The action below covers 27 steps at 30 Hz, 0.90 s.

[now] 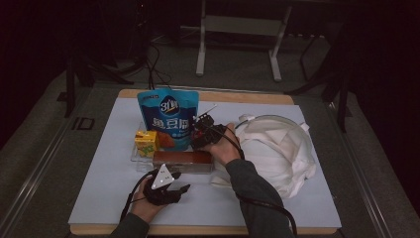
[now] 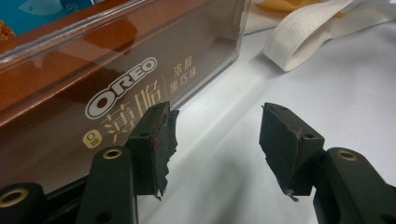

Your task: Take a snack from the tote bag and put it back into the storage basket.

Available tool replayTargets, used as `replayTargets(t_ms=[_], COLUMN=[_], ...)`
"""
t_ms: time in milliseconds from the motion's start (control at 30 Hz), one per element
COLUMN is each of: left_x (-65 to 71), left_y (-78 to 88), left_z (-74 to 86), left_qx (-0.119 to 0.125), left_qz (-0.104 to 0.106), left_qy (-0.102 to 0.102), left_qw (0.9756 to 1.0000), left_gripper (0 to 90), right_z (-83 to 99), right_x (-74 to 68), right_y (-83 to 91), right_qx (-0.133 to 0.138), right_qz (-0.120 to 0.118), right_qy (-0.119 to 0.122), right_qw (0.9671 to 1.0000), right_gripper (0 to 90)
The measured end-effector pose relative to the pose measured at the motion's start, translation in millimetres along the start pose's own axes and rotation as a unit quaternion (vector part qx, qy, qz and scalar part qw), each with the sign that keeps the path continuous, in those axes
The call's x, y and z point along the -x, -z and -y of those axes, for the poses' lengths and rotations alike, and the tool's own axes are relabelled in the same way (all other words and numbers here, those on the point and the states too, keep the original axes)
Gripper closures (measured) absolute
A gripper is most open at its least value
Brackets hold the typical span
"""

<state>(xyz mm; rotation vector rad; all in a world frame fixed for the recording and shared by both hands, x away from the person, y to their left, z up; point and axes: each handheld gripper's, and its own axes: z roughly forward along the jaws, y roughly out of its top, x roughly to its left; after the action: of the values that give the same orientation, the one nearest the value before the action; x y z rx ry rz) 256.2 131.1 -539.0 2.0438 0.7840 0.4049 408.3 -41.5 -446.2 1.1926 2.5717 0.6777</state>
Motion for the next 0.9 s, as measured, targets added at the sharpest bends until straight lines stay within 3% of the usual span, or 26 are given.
replayTargets(t_ms=[267, 567, 733, 900], left_x=[0.1, 0.1, 0.2, 0.2], left_y=[0.0, 0.1, 0.0, 0.0], left_z=[0.0, 0.0, -0.1, -0.1], left_qx=[0.000, 0.000, 0.000, -0.001], left_qz=[0.000, 0.000, 0.000, 0.000], left_qy=[-0.001, -0.001, -0.001, -0.001], left_qw=[1.0000, 1.0000, 1.0000, 1.0000], left_gripper=[44.4, 44.3, 44.3, 44.3], right_z=[-0.5, 0.2, -1.1, -0.7], right_x=[-6.0, -9.1, -7.1, -5.0], right_y=[-3.6, -7.3, -0.9, 2.5], right_qx=[-0.011, -0.025, -0.011, -0.014], right_qz=[0.016, 0.017, 0.018, 0.016], right_qy=[0.007, 0.014, 0.002, 0.010], right_qw=[0.9998, 0.9994, 0.9998, 0.9997], right_gripper=[25.2, 24.7, 23.7, 23.8])
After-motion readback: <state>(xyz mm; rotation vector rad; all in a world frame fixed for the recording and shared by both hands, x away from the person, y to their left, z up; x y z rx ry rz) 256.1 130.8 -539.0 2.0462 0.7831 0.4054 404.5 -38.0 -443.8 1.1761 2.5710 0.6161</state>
